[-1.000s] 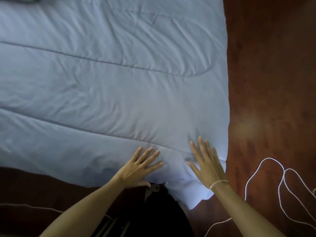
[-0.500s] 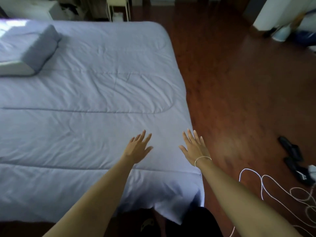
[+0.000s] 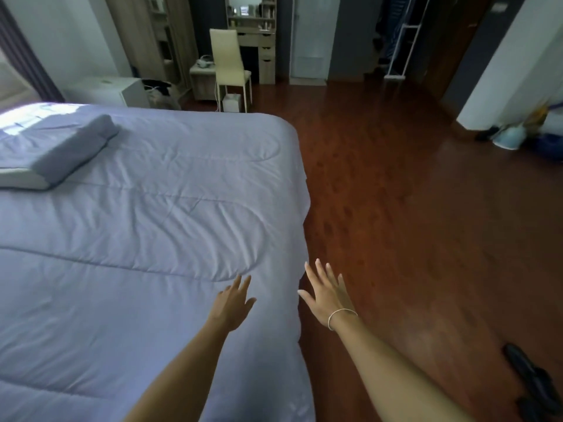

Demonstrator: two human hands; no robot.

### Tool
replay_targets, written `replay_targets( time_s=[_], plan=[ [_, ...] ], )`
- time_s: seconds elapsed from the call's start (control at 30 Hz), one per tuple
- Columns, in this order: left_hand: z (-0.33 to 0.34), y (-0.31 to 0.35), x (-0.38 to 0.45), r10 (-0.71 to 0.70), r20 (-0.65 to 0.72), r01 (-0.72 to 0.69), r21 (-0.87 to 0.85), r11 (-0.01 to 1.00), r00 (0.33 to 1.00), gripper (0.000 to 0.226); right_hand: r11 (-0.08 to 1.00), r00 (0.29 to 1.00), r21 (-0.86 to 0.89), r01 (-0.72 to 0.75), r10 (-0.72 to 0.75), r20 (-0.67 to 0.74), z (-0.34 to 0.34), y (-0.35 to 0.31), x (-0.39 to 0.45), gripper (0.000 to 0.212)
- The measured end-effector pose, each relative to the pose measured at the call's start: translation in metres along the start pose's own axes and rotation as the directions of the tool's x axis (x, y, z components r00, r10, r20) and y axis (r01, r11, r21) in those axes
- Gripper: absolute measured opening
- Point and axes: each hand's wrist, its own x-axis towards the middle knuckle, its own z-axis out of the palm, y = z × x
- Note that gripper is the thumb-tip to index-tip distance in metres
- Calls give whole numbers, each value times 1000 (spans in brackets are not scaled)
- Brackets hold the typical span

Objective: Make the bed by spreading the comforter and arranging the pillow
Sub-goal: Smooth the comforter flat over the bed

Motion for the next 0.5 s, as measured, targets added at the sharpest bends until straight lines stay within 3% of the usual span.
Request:
replay_targets(
  time_s=[0.27,0.5],
  plan=[
    [-36,98,80,-75,-150,68,-52,996,986,62,999,998,-6,37,-37,-44,-70,103,83,66],
    [-64,96,156,-162,-246,142,-98,985,956,61,995,995,-4,96,-96,-16,-92,130,175,63]
  ],
)
